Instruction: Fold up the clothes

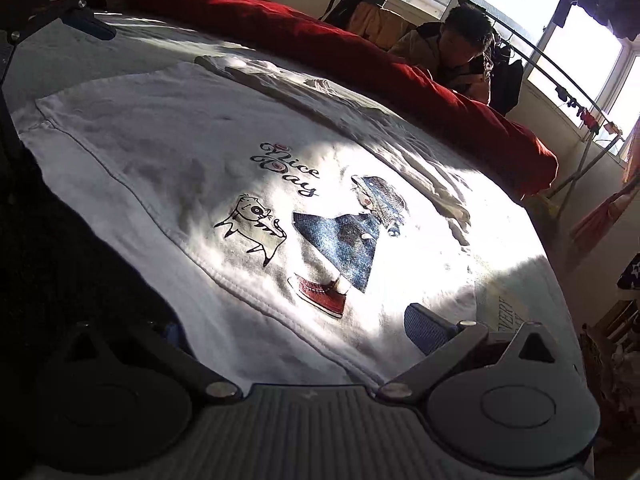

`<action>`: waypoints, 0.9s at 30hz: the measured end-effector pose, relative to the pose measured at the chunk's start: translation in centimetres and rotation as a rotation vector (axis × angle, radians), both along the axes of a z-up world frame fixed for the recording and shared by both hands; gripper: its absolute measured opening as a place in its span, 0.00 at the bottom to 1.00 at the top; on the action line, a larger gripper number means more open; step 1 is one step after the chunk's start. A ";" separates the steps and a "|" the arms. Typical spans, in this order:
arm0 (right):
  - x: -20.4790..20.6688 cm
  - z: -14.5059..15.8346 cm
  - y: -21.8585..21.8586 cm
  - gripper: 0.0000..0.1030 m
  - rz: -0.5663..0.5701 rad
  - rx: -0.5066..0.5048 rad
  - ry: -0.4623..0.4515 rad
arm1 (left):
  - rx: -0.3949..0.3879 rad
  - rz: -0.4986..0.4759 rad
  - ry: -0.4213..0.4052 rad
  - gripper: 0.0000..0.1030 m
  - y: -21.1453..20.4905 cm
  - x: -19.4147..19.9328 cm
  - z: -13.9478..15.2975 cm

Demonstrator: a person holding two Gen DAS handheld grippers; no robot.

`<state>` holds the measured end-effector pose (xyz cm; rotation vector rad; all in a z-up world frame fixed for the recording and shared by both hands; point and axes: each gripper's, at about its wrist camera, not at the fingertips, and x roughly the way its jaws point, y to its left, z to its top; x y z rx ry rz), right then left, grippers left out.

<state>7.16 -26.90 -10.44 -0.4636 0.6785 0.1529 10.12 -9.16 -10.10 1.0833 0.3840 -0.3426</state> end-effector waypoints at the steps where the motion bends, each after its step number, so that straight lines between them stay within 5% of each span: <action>1: -0.2 -0.1 -0.5 1.00 -0.006 -0.002 -0.004 | 0.005 0.010 -0.006 1.00 0.4 0.0 -0.1; 12: -0.2 -0.6 1.7 1.00 0.025 -0.169 -0.113 | 0.056 -0.031 -0.068 0.99 -1.5 -0.2 -0.7; 20: -1.0 -1.1 -0.5 1.00 0.047 -0.350 -0.129 | 0.089 -0.023 -0.095 1.00 0.3 -0.2 -1.1; 27: -1.0 -1.4 -0.7 1.00 0.063 -0.394 -0.170 | 0.150 -0.060 -0.142 1.00 -0.7 -0.1 -1.7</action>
